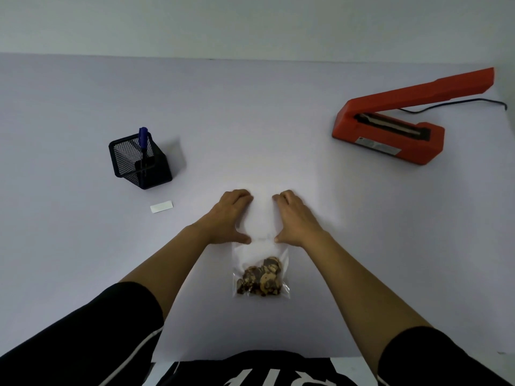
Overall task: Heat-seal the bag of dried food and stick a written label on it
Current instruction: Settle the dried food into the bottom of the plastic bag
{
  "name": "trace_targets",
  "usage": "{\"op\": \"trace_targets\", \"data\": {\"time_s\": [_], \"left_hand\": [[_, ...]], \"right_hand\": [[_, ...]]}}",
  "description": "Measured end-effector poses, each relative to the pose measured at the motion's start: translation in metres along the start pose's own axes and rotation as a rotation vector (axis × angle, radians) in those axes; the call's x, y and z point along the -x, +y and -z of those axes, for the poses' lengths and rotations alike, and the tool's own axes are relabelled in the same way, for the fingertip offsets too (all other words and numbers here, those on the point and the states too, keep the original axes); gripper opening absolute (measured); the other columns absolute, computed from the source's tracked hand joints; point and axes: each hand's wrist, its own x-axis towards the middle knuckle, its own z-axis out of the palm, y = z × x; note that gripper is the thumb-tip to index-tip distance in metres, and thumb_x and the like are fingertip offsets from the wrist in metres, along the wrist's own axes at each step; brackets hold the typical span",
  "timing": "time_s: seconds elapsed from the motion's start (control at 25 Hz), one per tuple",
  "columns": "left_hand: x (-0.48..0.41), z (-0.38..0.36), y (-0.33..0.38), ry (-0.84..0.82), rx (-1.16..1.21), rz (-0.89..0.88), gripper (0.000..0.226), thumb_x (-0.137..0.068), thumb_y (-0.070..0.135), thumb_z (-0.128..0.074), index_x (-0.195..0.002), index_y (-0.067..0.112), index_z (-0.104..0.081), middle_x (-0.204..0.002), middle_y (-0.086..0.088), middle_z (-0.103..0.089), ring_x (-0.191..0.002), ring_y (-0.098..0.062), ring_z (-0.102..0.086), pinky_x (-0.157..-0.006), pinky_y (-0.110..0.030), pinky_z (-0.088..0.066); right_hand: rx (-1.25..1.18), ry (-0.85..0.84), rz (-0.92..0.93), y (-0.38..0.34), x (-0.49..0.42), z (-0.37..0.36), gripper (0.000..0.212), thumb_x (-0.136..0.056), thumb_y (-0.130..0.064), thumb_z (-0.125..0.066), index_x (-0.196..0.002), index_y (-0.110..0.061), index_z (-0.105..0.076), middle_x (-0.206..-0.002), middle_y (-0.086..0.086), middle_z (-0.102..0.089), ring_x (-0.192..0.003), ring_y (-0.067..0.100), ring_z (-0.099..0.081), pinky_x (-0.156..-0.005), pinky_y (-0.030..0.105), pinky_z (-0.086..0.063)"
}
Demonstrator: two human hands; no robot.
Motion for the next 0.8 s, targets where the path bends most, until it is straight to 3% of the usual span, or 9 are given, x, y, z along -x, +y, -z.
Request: {"op": "trace_targets", "data": {"time_s": [0.12,0.2,0.32,0.4,0.48,0.6,0.8], "left_hand": [[-0.004,0.003,0.001,-0.01,-0.067,0.029,0.113,-0.063,0.052,-0.078,-0.147,0.009,-0.015,-0.151,-0.008,-0.016,-0.138,-0.026,-0.015,-0.113,-0.035,-0.02],[0.0,0.001,0.002,0.045,-0.094,0.041,0.11,-0.063,0.052,-0.077,-0.146,0.011,-0.017,-0.149,-0.008,-0.02,-0.135,-0.028,-0.019,-0.111,-0.039,-0.024],[0.015,-0.016,0.005,0.172,-0.07,-0.038,0.071,-0.073,0.039,-0.072,-0.133,0.016,-0.043,-0.132,-0.008,-0.04,-0.118,-0.028,-0.037,-0.098,-0.041,-0.039],[0.022,-0.027,0.003,0.238,-0.016,-0.173,0.031,-0.076,0.022,-0.069,-0.106,0.015,-0.063,-0.108,-0.008,-0.056,-0.096,-0.027,-0.05,-0.08,-0.043,-0.049],[0.026,-0.035,0.001,0.241,0.029,-0.276,0.011,-0.077,0.008,-0.067,-0.086,0.013,-0.071,-0.088,-0.005,-0.064,-0.082,-0.024,-0.055,-0.068,-0.039,-0.051],[0.03,-0.036,0.001,0.21,0.078,-0.293,0.014,-0.082,0.011,-0.06,-0.085,0.012,-0.074,-0.087,-0.005,-0.068,-0.086,-0.014,-0.05,-0.073,-0.027,-0.046],[0.034,-0.033,-0.005,0.193,0.13,-0.27,0.034,-0.084,0.027,-0.051,-0.103,0.007,-0.071,-0.104,-0.009,-0.069,-0.101,-0.011,-0.047,-0.09,-0.018,-0.035]], "right_hand": [[0.044,-0.035,-0.034,-0.004,-0.006,0.005,0.11,-0.064,-0.021,-0.082,-0.145,-0.007,-0.009,-0.143,0.012,-0.02,-0.129,0.03,-0.03,-0.105,0.036,-0.036],[0.052,0.027,-0.018,-0.005,0.0,0.002,0.108,-0.065,-0.016,-0.079,-0.146,-0.01,-0.007,-0.14,0.014,-0.023,-0.125,0.03,-0.031,-0.103,0.036,-0.036],[-0.013,0.208,0.048,-0.001,0.022,-0.018,0.073,-0.07,-0.005,-0.07,-0.134,-0.012,-0.034,-0.126,0.011,-0.041,-0.113,0.028,-0.043,-0.092,0.033,-0.039],[-0.13,0.269,0.063,0.003,0.033,-0.032,0.041,-0.077,-0.004,-0.066,-0.114,-0.009,-0.052,-0.113,0.009,-0.054,-0.104,0.027,-0.05,-0.086,0.034,-0.042],[-0.216,0.264,0.109,0.006,0.035,-0.039,0.019,-0.08,0.001,-0.061,-0.097,-0.007,-0.061,-0.098,0.008,-0.061,-0.094,0.026,-0.054,-0.081,0.035,-0.046],[-0.22,0.233,0.191,0.009,0.031,-0.043,0.021,-0.082,0.005,-0.057,-0.09,-0.009,-0.071,-0.091,0.006,-0.068,-0.091,0.025,-0.058,-0.081,0.031,-0.046],[-0.229,0.211,0.186,0.013,0.028,-0.044,0.033,-0.083,0.005,-0.057,-0.112,-0.008,-0.066,-0.112,0.008,-0.064,-0.107,0.024,-0.056,-0.093,0.03,-0.044]]}}
